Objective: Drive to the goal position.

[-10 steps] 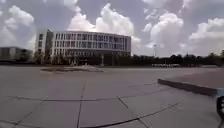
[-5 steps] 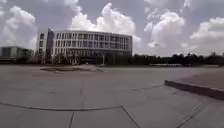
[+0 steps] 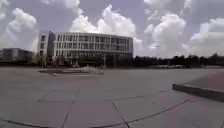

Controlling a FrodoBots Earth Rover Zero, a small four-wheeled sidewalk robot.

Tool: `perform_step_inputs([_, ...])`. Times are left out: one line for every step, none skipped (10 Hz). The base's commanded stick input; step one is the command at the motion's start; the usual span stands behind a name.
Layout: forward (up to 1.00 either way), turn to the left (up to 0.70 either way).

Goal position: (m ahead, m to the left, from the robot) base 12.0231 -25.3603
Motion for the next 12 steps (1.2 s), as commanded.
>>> perform_step_inputs([0.70, 0.05])
perform_step_inputs([0.70, 0.05])
perform_step_inputs([0.70, 0.05])
perform_step_inputs([0.70, -0.01])
perform_step_inputs([0.70, -0.14])
perform_step_inputs([0.70, -0.30])
perform_step_inputs([0.70, -0.30])
perform_step_inputs([0.70, -0.30])
perform_step_inputs([0.70, -0.30])
perform_step_inputs([0.70, -0.30])
perform_step_inputs([0.70, -0.30])
perform_step_inputs([0.70, -0.30])
